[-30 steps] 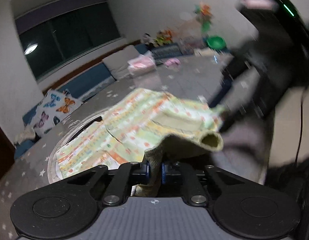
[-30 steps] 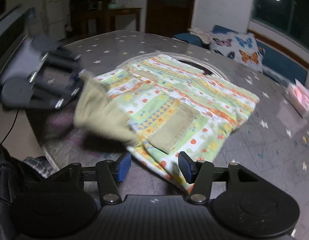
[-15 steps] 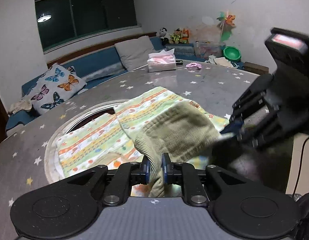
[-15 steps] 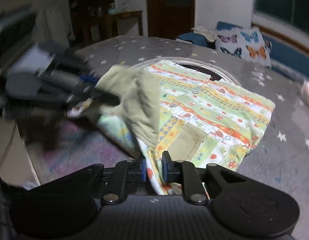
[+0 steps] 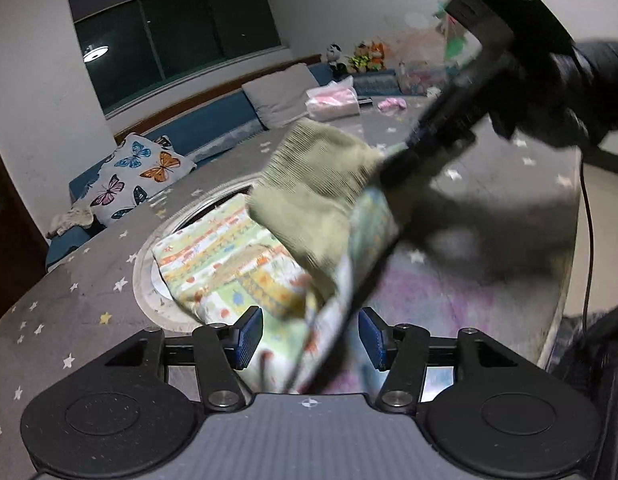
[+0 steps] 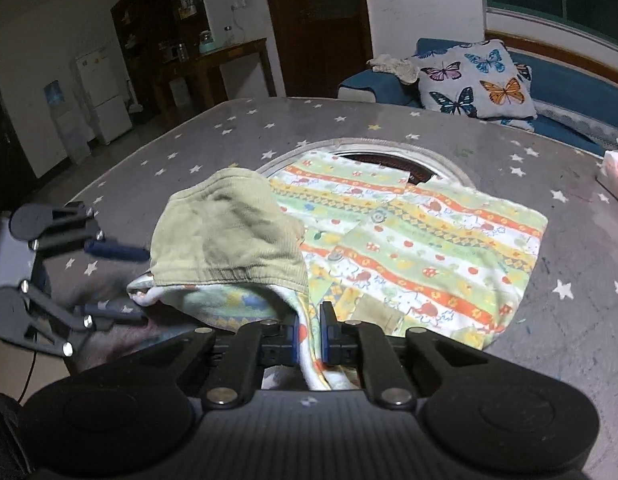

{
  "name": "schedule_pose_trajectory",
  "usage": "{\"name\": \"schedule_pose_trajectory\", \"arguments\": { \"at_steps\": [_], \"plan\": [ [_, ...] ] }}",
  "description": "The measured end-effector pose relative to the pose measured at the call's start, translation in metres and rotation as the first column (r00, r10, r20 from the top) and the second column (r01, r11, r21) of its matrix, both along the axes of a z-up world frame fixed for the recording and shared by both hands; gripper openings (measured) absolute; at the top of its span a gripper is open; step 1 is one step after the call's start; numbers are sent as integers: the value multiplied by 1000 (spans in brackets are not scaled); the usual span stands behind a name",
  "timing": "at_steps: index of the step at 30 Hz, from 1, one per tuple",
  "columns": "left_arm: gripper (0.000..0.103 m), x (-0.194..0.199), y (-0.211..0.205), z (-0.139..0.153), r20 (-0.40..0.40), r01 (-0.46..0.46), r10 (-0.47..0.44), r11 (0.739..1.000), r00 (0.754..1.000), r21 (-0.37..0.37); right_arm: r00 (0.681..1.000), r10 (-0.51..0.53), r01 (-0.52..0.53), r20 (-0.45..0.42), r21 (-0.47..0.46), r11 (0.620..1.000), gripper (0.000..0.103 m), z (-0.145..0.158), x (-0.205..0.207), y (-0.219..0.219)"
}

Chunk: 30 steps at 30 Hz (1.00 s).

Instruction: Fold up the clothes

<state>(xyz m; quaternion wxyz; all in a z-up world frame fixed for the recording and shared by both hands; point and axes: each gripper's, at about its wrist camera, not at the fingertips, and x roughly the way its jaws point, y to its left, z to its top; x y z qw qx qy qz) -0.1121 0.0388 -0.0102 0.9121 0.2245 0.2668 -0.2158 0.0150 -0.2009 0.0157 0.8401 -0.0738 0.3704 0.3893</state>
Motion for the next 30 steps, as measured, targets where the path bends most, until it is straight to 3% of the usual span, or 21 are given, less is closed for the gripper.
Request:
{"name": "schedule_pose_trajectory", "arguments": {
  "at_steps": [5, 7, 10, 14, 22, 26, 30],
  "plan": [
    [54, 5, -4, -16, 50, -17, 12, 994, 999, 105, 1000, -22, 22, 16, 9, 1000, 8, 3, -1, -1],
    [22, 10, -2, -21, 60, -37, 29, 990, 998, 137, 999, -37, 36, 21, 21, 999, 8, 4, -5, -3],
    [8, 12, 6, -18, 75, -49, 40, 991, 996, 123, 998, -60, 58, 29, 43, 997, 7, 3, -10, -7],
    [6, -3, 8, -1, 108, -45, 34, 994, 994, 97, 996, -65, 61, 55, 70, 996, 6, 6, -28, -14],
    [6, -51, 9, 40, 55, 26, -29, 998, 998, 49, 997, -15, 9, 70, 80, 997, 6, 33, -84, -38],
    [6, -33, 9, 51, 54, 1, -2, 1000, 999, 27, 997, -16, 10, 82, 69, 998, 6, 42, -79, -36],
    [6, 7, 13, 57, 41, -34, 33, 999, 999, 21, 997, -44, 38, 68, 79, 996, 6, 47, -46, -31]
  ]
}}
